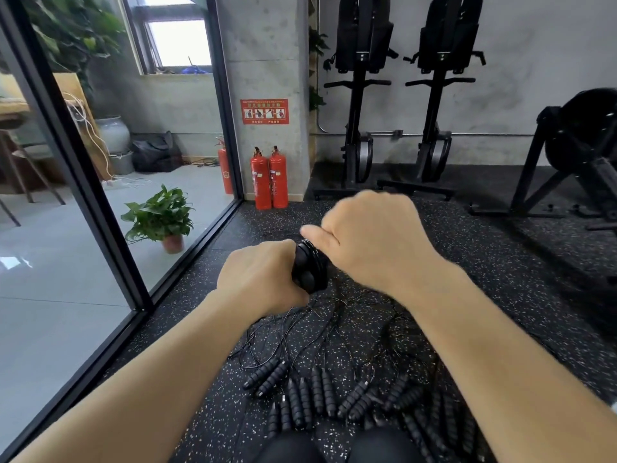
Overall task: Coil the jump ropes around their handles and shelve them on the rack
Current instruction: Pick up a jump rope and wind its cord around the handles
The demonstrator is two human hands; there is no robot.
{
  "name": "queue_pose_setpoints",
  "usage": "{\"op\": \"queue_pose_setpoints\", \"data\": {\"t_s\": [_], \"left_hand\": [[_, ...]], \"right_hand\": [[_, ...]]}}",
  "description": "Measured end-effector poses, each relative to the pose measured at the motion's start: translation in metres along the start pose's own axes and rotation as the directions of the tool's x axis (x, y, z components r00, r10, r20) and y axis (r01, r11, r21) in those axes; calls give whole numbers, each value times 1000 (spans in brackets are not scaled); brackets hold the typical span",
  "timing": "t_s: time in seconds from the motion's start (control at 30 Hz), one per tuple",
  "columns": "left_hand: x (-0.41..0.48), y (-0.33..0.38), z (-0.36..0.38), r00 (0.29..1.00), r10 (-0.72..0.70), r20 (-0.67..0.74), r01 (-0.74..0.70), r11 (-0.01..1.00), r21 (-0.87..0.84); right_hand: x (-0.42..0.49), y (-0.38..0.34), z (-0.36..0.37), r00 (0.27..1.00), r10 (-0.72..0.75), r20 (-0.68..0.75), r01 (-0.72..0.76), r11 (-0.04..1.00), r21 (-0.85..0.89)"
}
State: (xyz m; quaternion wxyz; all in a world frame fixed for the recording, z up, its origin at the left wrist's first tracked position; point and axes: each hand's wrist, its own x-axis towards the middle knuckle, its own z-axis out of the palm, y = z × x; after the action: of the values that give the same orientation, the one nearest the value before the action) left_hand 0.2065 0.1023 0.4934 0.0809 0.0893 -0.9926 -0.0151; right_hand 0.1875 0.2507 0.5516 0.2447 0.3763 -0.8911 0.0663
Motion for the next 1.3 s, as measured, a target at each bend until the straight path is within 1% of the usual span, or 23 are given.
{"op": "queue_pose_setpoints", "data": {"t_s": [0.07,0.1,0.17,0.23,0.43,0.53,0.6,0.67,0.73,0.83,0.9,0.97,1.0,1.03,1.1,1.17,1.2,1.23,1.3], "left_hand": [[-4,7,-7,994,108,27,-109,993,44],[-7,9,-11,986,159,43,-161,985,68],[-13,14,-18,967,242,77,-250,962,107],[-18,16,-24,948,304,94,-313,943,111],[-23,11,-27,928,353,116,-363,929,77],[-23,10,-27,922,367,126,-375,925,53],[-23,9,-27,916,381,123,-388,921,35],[-22,7,-27,911,399,104,-401,916,-5],[-21,6,-26,898,426,105,-420,904,-77],[-20,7,-22,885,450,120,-429,888,-162],[-19,8,-19,894,433,115,-403,889,-215],[-16,8,-15,908,404,115,-356,885,-300],[-13,8,-12,916,382,119,-322,881,-348],[-11,7,-9,925,358,125,-283,871,-401],[-6,6,-5,942,306,137,-199,838,-507],[-2,6,-3,948,278,152,-143,804,-577],[0,5,-3,949,271,159,-125,791,-599],[2,4,-3,951,261,167,-106,780,-616],[6,3,-3,952,237,195,-53,752,-657]], "right_hand": [[20,9,1,996,-87,-6,87,996,25],[27,14,3,995,-102,1,102,994,51],[37,24,10,995,-91,29,87,990,109],[41,33,19,997,-56,61,44,980,193],[38,45,45,990,29,135,-83,905,418],[36,49,49,966,53,253,-180,840,513],[32,49,53,942,59,332,-256,764,592],[23,47,63,918,62,392,-343,622,704],[13,45,73,878,27,477,-440,435,786],[0,41,85,812,-41,582,-568,175,805],[-8,38,91,804,-91,588,-593,-42,804],[-17,32,97,815,-115,567,-576,-257,776],[-20,30,99,814,-79,575,-565,-332,755],[-24,25,100,803,-14,596,-557,-372,742],[-28,19,106,752,124,648,-573,-364,735],[-30,14,110,707,229,669,-598,-311,738],[-30,13,113,709,272,650,-589,-278,759],[-31,11,114,730,308,610,-561,-239,792],[-35,9,116,792,357,496,-470,-163,868]]}}
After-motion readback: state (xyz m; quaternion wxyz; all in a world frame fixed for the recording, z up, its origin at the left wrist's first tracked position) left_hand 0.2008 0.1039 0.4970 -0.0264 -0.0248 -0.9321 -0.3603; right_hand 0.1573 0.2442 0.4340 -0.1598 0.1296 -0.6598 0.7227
